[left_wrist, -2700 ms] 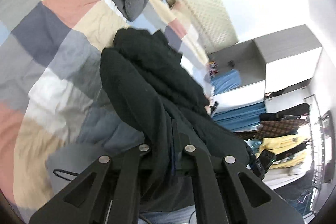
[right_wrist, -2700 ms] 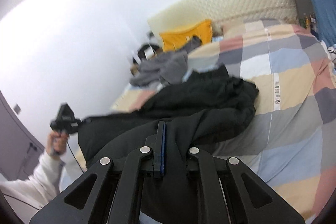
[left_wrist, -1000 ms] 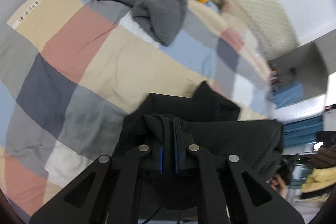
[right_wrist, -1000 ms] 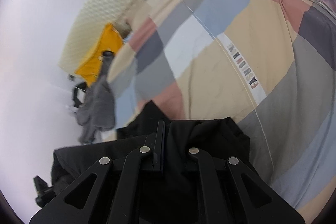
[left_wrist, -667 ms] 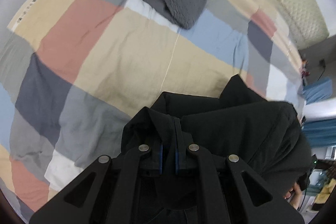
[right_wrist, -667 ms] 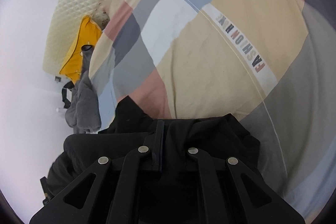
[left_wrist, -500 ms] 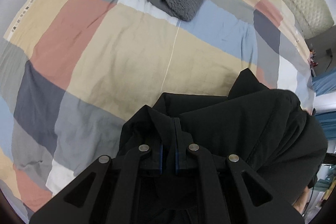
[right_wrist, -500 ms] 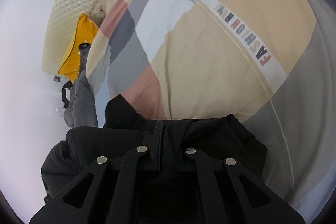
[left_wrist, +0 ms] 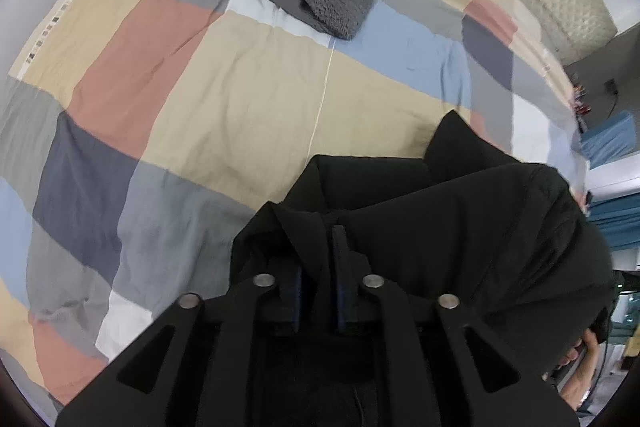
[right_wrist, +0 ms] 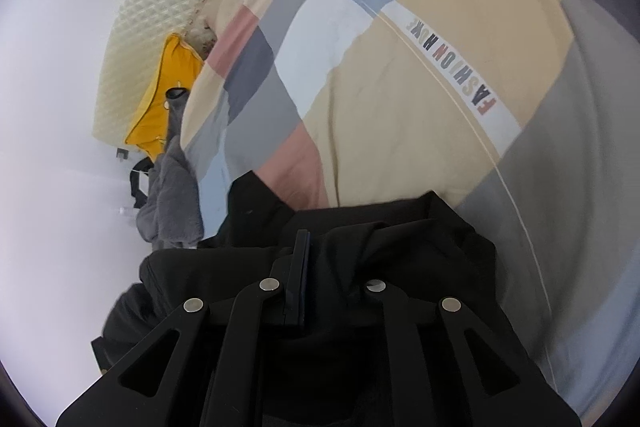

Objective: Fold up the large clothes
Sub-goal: 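Lift the hem with both tools and fold it toward the collar, then lower the hem onto the jacket and open both tools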

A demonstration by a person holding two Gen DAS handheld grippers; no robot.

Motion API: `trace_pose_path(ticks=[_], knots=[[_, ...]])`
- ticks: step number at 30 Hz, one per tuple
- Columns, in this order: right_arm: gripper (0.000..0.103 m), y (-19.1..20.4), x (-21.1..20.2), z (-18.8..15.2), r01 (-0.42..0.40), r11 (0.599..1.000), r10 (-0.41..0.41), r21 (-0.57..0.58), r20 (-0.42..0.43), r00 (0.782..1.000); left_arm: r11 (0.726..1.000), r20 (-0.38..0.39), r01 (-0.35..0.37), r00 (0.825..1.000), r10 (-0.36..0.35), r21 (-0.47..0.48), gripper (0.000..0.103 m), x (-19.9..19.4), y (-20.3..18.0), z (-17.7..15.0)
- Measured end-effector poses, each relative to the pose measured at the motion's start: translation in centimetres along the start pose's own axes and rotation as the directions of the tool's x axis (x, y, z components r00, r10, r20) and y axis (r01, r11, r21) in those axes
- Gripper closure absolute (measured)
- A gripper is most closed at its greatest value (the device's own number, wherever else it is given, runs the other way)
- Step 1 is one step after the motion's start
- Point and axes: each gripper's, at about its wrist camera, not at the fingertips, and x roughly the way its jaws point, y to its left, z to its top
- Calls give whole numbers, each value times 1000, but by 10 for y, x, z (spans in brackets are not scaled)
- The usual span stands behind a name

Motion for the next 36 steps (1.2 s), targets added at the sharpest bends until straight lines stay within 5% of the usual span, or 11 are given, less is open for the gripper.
trace_pose_path(ticks=[2,4,11,18,23,29,36], knots=[[75,4,-14,-2,-22,1000,22,-14,-4,1000,1000,13,0,1000,0,27,50,-17,1,-5],[41,9,-23,-5,-35,999,34,-33,-10,999,998,49,-35,998,32,53,30,-33,1,-10],[39,35,-79,1,61,988,-48,-138,101,994,993,201,54,977,-74,101,29,-100,-18,-28],[39,115,-99,-15,143,916,-71,-376,197,978,944,330,34,932,-148,328,26,-121,-126,-41],[37,147,-63,-59,167,821,-82,-546,177,981,885,246,107,939,-239,452,26,-76,-173,-59],[37,130,3,-110,132,744,-47,-655,145,988,860,304,-32,942,-145,509,26,1,-172,-76],[34,118,47,-117,182,672,-69,-718,184,980,836,352,-110,930,-104,538,26,39,-170,-73]])
